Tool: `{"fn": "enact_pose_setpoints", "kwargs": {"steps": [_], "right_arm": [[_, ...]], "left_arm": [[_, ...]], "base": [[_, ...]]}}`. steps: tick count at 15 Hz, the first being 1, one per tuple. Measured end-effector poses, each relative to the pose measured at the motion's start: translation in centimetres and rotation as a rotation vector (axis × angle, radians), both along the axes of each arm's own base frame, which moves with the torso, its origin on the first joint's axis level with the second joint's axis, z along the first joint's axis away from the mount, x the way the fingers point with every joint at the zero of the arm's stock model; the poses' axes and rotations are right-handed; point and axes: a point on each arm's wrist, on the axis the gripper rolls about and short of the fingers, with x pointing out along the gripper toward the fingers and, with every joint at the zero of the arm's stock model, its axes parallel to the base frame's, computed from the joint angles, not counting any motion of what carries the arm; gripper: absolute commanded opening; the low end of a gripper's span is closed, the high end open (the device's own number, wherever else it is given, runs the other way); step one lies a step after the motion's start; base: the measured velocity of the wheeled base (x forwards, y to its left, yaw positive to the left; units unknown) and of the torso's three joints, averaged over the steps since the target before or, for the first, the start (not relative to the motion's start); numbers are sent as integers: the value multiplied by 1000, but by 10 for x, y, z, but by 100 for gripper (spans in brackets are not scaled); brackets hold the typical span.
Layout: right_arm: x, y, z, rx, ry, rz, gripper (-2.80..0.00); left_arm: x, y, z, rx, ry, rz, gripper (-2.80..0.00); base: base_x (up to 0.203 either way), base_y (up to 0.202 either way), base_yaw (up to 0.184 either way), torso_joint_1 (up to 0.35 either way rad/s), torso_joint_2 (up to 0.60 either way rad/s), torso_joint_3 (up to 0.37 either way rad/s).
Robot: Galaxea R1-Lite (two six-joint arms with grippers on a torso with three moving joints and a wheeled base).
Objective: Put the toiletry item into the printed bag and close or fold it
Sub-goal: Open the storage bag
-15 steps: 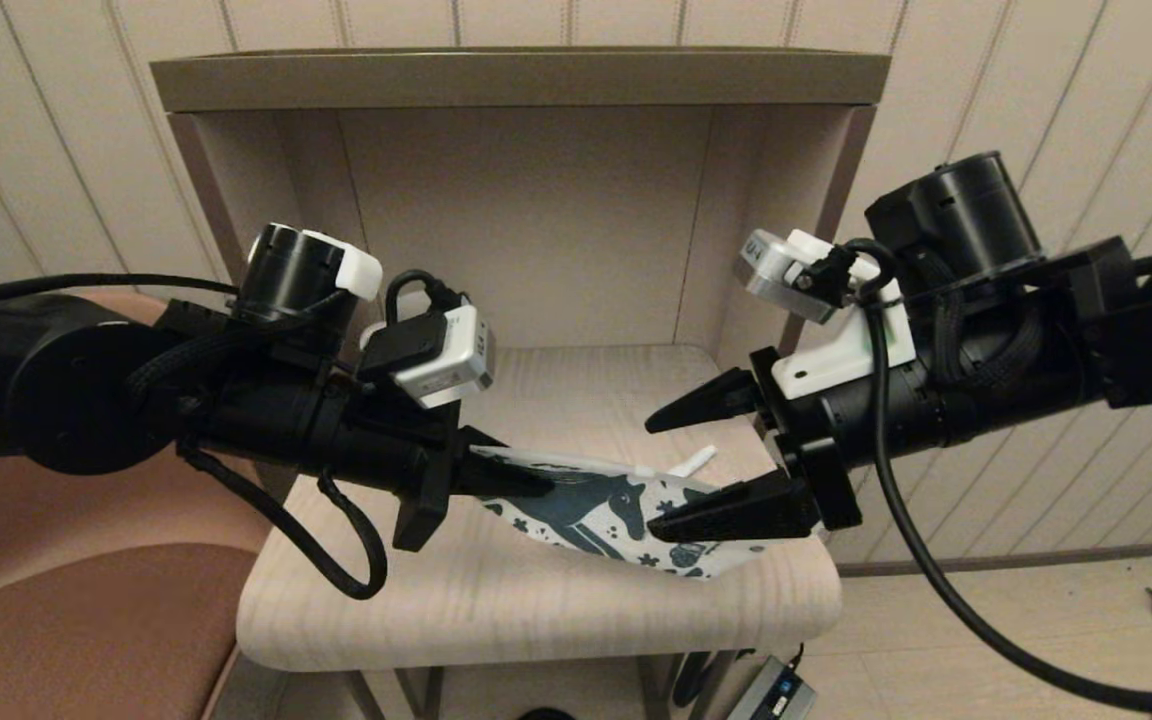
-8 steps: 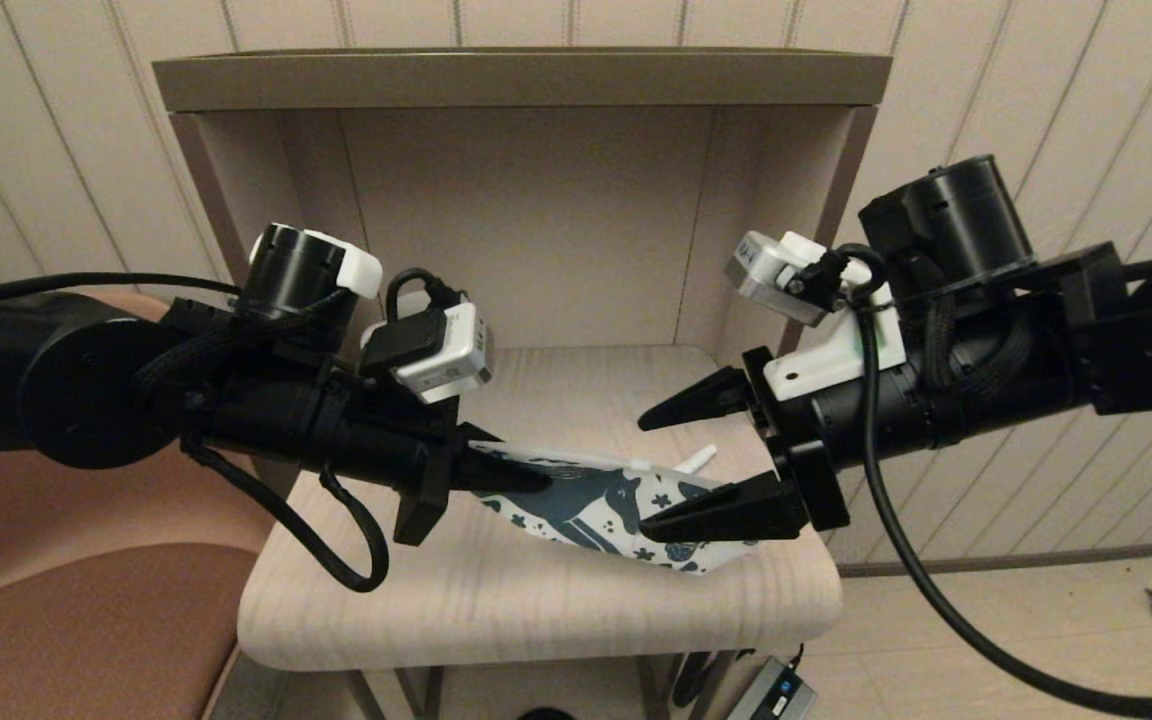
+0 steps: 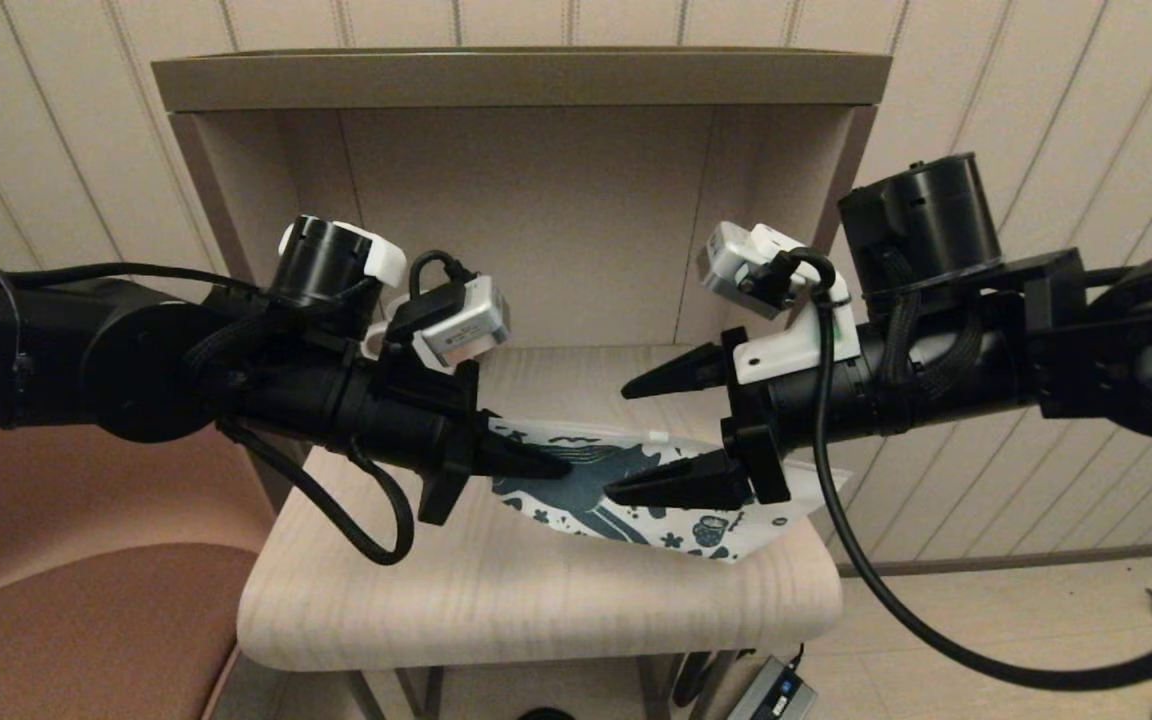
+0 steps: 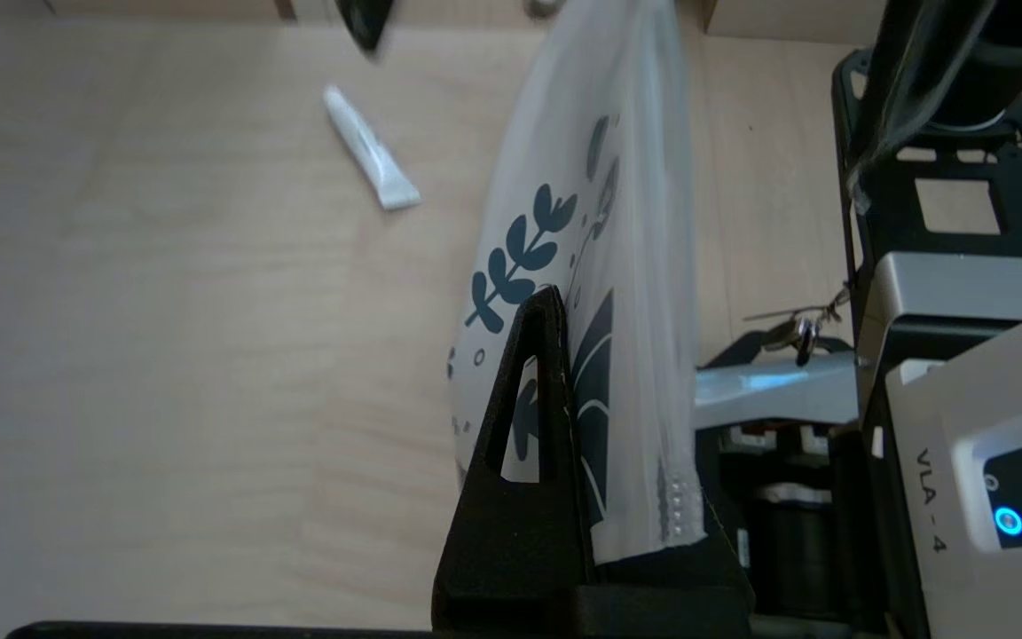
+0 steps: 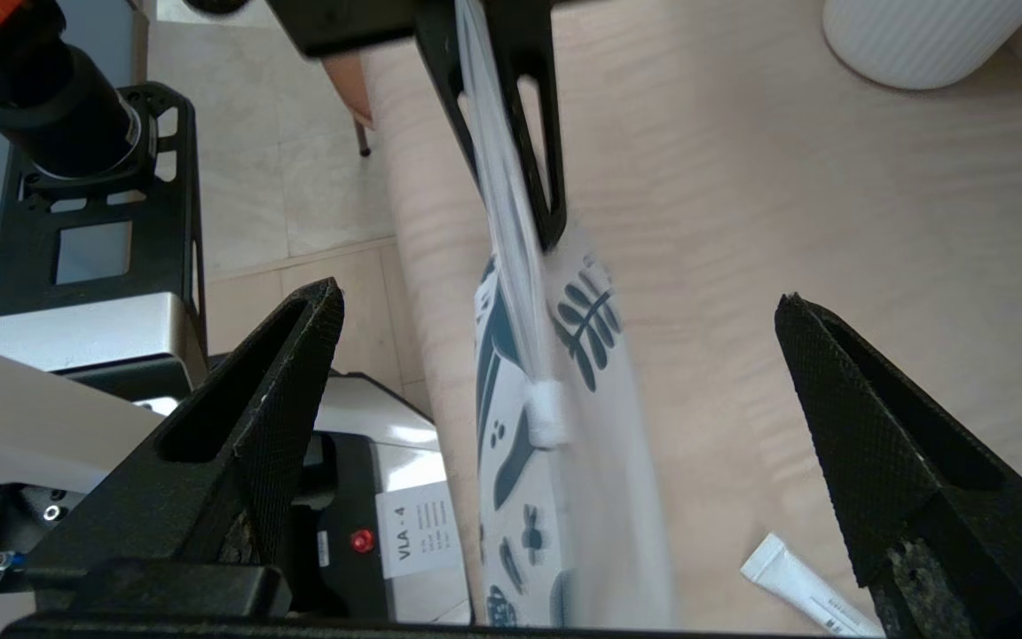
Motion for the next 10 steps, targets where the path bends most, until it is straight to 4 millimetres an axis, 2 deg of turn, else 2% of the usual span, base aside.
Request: {"fn": "enact_pose_setpoints", "kwargs": {"steps": [5, 10], "right_arm": [[2, -1, 1, -8, 19, 2, 0], [3, -6, -3, -14, 46, -1, 0]], "left_arm": [[-3, 2, -12, 40, 41, -11, -280], [-1, 8, -7, 26, 51, -22, -280]], "base": [[0, 0, 0, 0, 0, 0], [0, 0, 0, 0, 0, 0]]}}
